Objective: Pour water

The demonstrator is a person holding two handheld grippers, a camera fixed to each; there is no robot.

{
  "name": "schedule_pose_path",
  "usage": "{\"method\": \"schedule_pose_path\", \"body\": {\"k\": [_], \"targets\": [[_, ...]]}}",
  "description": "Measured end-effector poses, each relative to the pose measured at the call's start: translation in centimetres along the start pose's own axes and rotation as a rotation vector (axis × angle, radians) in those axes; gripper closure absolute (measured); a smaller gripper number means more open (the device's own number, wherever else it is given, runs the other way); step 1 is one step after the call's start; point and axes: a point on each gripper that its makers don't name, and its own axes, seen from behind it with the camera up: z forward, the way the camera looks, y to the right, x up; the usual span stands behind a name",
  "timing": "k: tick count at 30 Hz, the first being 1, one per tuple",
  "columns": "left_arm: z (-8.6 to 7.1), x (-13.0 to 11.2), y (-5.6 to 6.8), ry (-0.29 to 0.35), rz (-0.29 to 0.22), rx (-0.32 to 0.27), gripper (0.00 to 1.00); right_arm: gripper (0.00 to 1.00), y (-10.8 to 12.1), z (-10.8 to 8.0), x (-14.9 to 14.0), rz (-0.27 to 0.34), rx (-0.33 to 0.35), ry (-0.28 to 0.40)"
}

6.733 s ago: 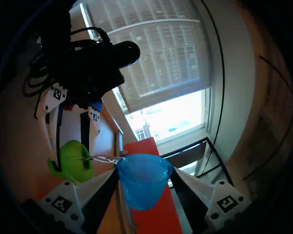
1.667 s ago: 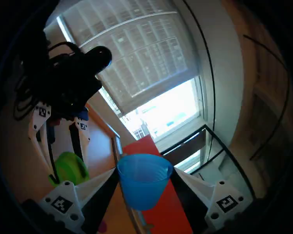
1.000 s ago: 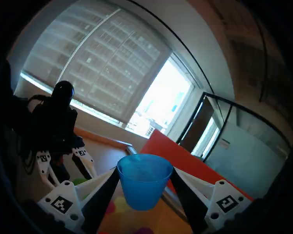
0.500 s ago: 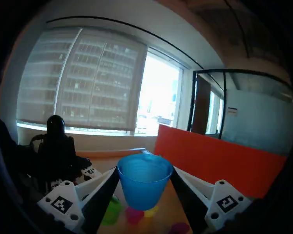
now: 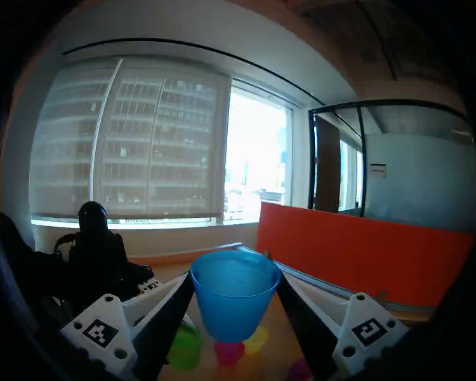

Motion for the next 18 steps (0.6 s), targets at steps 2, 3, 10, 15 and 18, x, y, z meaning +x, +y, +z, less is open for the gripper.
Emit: {"method": "schedule_pose_path", "body": {"k": [2,3,10,15,18], "targets": [[0.1,-0.3,0.1,-0.011,0.005,-0.002,0.12,0.07,0.1,-0.1,-0.2,-0.002,-0.003,-0.005],[0.1,-0.4,0.1,-0.019,0.010,-0.002,0.12,0.07,0.2,-0.2,-0.4,-0.003,-0.004,-0.007],[0.5,-2.0,-0.6,-0.086,0.029,0.015,0.13,0.07,0.3,-0.8,-1.7,-0.026,-0.009,-0.034],[0.7,-3.4,-1.2,-0.140,0.033,0.030,0.12,0.07,0.0,-1.2,-3.3,-0.052,-0.002,-0.067],[0.7,-4.3,-1.4,-0.178,0.038,0.032,0.13,0.07,-0.2,-1.5,-4.2,-0.061,0.003,-0.087]]}}
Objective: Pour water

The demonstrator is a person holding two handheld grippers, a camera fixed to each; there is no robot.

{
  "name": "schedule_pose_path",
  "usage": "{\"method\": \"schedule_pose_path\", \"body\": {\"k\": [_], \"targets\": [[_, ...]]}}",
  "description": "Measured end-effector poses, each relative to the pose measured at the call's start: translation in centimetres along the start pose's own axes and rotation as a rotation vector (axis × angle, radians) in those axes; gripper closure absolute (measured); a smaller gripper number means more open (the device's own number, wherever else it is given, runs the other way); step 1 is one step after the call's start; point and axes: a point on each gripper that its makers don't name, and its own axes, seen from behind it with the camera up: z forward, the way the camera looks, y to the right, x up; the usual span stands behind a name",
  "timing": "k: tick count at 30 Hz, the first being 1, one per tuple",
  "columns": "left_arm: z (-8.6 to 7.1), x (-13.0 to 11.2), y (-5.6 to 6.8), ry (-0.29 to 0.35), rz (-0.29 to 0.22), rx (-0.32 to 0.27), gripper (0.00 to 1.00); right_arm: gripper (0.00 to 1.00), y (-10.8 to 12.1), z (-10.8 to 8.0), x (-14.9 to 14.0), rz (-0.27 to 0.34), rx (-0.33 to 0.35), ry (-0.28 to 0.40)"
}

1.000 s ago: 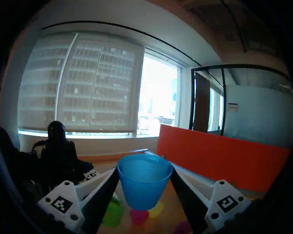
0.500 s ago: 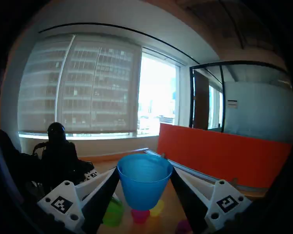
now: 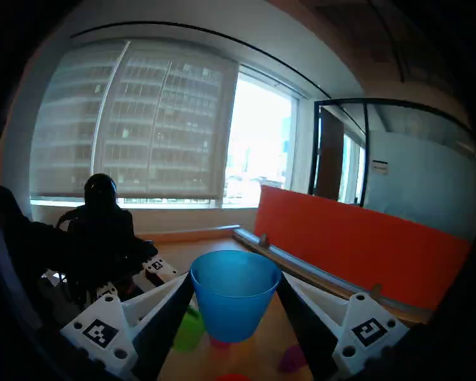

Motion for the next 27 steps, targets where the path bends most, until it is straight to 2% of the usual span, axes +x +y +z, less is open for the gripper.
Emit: {"method": "schedule_pose_path", "body": {"k": [9,27], "targets": [[0.6,-2.8,0.1,-0.102,0.025,-0.007,0.12,0.07,-0.3,-0.8,-3.6,0.010,0.020,-0.068],[1.6,-7.3,0.4,-0.233,0.034,-0.037,0.12,0.07,-0.6,-2.1,-10.7,0.025,0.068,-0.202]]}}
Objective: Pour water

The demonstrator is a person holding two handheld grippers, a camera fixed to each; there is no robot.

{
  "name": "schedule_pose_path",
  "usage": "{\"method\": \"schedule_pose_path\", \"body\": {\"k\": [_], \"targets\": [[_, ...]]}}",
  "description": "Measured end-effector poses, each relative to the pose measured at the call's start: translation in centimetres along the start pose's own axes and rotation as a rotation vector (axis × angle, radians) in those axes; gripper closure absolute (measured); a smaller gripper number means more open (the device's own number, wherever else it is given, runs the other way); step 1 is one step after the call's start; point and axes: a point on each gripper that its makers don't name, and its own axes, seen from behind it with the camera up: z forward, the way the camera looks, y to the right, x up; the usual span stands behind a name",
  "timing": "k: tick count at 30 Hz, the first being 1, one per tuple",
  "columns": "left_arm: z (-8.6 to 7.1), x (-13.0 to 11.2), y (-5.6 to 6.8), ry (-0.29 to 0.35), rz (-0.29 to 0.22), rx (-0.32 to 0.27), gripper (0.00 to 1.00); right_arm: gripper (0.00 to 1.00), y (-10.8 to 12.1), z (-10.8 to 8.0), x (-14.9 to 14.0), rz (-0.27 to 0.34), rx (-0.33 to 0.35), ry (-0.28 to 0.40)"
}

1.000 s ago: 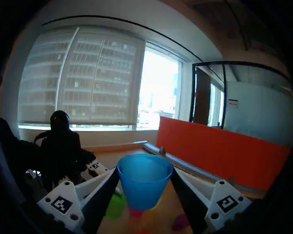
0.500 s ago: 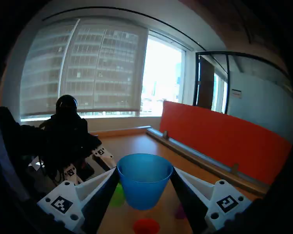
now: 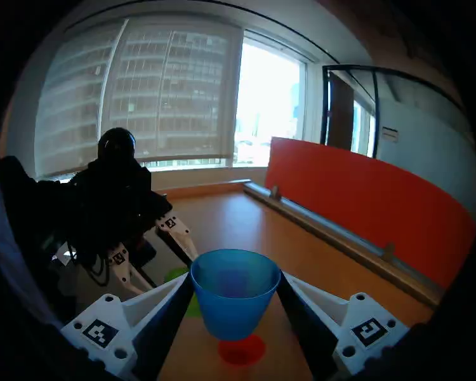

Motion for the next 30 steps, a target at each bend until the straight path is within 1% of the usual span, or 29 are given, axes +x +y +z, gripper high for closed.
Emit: {"method": "schedule_pose_path", "body": {"k": [8,18,24,30], "targets": [[1.0,-1.9,0.4,-0.064,0.021,-0.022,0.12,0.07,-1.1,0.3,-2.4,-0.001,0.040,-0.044],[1.9,-4.2,0.6,-0.135,0.006,-0.048,0.12,0.07,-2.6,0.6,-5.2,-0.002,0.085,-0.093],[2.5,-5.1,0.7,-0.167,0.017,-0.061,0.12,0.07,-3.3,0.8,-6.1,-0.009,0.101,-0.110],[2.8,-5.8,0.8,-0.184,0.019,-0.074,0.12,0.07,-3.8,0.9,-6.7,-0.014,0.115,-0.117]]}}
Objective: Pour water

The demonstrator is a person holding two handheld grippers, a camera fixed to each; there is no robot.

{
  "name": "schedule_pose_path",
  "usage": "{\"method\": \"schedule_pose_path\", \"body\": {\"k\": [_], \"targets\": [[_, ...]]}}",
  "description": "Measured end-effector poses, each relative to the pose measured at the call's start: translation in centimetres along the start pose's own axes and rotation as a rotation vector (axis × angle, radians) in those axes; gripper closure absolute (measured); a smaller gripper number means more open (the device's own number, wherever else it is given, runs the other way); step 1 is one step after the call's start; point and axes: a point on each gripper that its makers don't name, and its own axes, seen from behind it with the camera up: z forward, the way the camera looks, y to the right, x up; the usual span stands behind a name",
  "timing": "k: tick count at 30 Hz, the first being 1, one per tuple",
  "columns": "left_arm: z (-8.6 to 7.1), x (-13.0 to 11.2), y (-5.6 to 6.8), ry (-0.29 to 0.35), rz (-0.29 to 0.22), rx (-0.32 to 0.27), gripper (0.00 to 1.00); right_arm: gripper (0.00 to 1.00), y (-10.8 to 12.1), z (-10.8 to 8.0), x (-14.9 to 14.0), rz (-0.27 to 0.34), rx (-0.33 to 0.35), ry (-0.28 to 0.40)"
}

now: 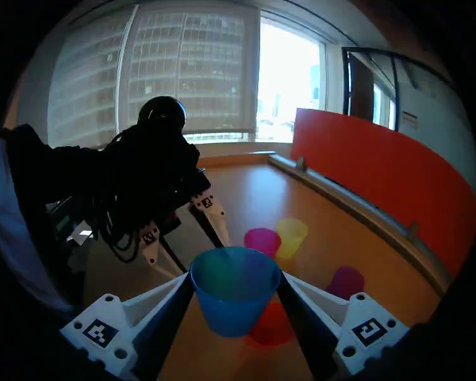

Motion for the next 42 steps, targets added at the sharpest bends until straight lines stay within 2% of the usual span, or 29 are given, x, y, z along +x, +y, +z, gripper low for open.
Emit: {"method": "schedule_pose_path", "body": {"k": [11,28,34,42], "targets": [[0.4,-0.5,0.4,0.004,-0.013,-0.019,0.12,0.07,-0.5,0.6,-0.8,0.002,0.012,-0.014],[0.1,-1.5,0.4,0.021,-0.053,-0.034,0.11,0.07,-0.9,0.5,-1.2,0.007,0.014,-0.023],[0.1,-1.8,0.5,0.015,-0.071,-0.047,0.01,0.07,-1.3,0.4,-2.2,0.013,0.015,-0.033],[-0.3,-1.7,0.1,0.019,-0.084,-0.040,0.01,0.07,-1.9,0.4,-3.7,0.027,0.026,-0.047]]}}
